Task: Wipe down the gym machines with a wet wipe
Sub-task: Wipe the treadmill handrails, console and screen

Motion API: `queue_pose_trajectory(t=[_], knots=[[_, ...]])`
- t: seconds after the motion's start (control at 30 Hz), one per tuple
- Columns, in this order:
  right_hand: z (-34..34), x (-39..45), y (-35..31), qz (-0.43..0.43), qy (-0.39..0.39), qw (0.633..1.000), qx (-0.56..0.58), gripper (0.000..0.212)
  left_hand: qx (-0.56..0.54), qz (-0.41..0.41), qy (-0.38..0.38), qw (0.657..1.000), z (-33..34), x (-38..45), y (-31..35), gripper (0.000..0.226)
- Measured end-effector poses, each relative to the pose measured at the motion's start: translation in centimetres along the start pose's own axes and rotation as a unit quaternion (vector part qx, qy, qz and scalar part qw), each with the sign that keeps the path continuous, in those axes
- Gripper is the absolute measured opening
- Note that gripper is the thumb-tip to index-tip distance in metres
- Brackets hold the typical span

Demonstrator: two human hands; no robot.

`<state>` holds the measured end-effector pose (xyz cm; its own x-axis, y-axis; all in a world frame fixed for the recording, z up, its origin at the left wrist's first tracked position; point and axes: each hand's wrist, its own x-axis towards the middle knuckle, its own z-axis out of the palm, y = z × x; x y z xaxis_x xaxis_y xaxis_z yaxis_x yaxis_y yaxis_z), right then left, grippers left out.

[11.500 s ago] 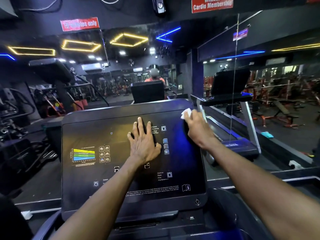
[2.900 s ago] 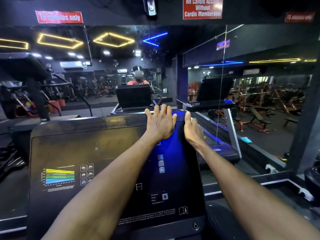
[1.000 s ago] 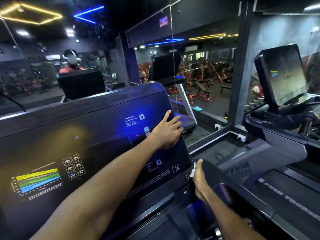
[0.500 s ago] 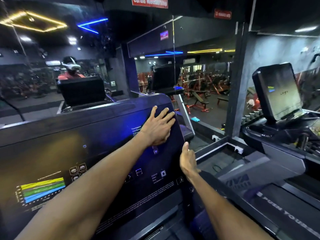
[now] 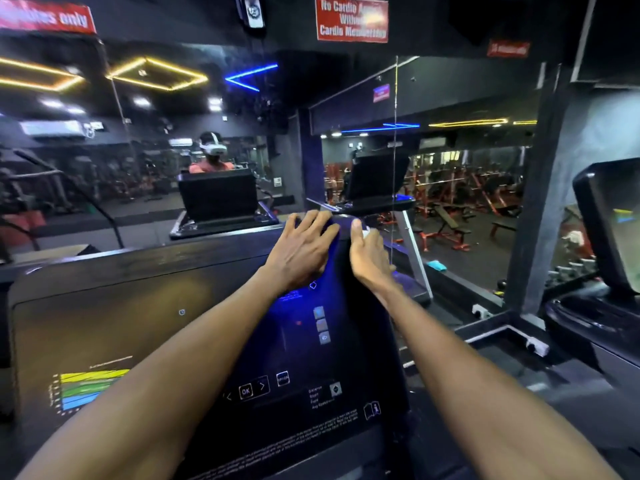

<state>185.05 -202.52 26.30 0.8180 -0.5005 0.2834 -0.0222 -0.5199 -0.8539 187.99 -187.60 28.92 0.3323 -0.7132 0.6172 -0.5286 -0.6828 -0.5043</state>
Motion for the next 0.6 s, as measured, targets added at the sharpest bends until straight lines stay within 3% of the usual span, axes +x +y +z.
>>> queue_pose_trajectory(t=[0.13, 0.23, 0.4, 0.6], knots=[[0.2, 2.0, -1.2, -0.056, 0.013, 0.997, -0.057, 0.065, 0.004, -0.042, 0.002, 0.999, -0.4, -0.2, -1.5, 0.042], [0.0, 2.8, -2.8, -0.09, 0.002, 0.987, -0.134, 0.072, 0.004, -0.082, 0.018, 0.996, -0.6, -1.0, -2.4, 0.037], [1.6, 2.7, -6.0, -0.287, -0.023, 0.9, -0.328, 0.078, 0.013, -0.12, 0.003, 0.993, -0.6, -2.9, -3.8, 0.024], [2.0, 3.0, -6.4, -0.276, -0.007, 0.891, -0.361, 0.079, 0.007, -0.182, -0.05, 0.982, -1.7, -5.3, -5.7, 0.038]])
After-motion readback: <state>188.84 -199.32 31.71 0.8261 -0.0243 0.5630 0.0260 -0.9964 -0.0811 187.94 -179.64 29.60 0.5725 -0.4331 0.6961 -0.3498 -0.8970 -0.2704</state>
